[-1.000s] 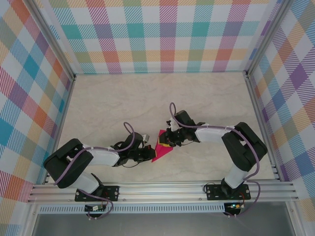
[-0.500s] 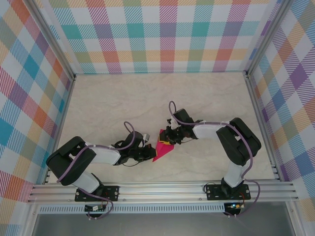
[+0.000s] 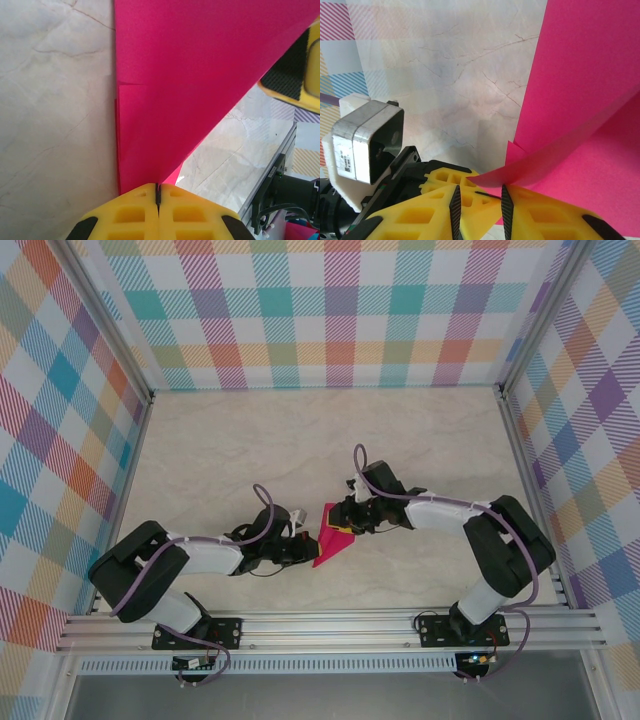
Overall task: Fold a paper plane with a square sheet of paper (pick it up from the middle)
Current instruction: Fourth fold the wing at the center of the table.
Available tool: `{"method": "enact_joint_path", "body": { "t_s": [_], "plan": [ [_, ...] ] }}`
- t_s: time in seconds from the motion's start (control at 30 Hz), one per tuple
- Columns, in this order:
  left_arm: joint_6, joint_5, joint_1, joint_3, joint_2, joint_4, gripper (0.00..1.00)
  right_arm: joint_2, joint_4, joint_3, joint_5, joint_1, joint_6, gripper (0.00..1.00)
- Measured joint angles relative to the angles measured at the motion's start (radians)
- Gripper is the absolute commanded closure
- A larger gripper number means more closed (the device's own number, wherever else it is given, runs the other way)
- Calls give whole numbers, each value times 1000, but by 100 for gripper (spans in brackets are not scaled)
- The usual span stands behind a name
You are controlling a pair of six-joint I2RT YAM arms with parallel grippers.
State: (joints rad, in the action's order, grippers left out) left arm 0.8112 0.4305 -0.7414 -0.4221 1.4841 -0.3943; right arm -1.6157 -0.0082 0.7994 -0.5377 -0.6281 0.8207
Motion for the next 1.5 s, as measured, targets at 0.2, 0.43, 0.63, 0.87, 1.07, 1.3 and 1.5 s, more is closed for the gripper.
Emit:
{"method": "enact_joint_path", "body": {
  "t_s": [0.2,0.43,0.63,0.87,1.07,1.3,1.5],
  "plan": [
    [23,6,1,-1,55,-34,98,-58,39,7,-43,0,17,74],
    [62,18,3,2,102,-106,99,-138,53,30,-50,0,36,74],
    [90,15,3,17,106,-140,99,-168,53,62,-46,0,35,74],
    [107,27,5,14,116,-145,99,-179,50,68,-35,5,32,73],
    [132,44,12,13,129,-161,99,-210,53,74,-38,17,32,71],
    [140,48,12,13,130,-162,99,-240,60,94,-60,22,27,70],
    [143,49,12,12,134,-162,99,-266,51,123,-74,29,24,70]
  ]
}}
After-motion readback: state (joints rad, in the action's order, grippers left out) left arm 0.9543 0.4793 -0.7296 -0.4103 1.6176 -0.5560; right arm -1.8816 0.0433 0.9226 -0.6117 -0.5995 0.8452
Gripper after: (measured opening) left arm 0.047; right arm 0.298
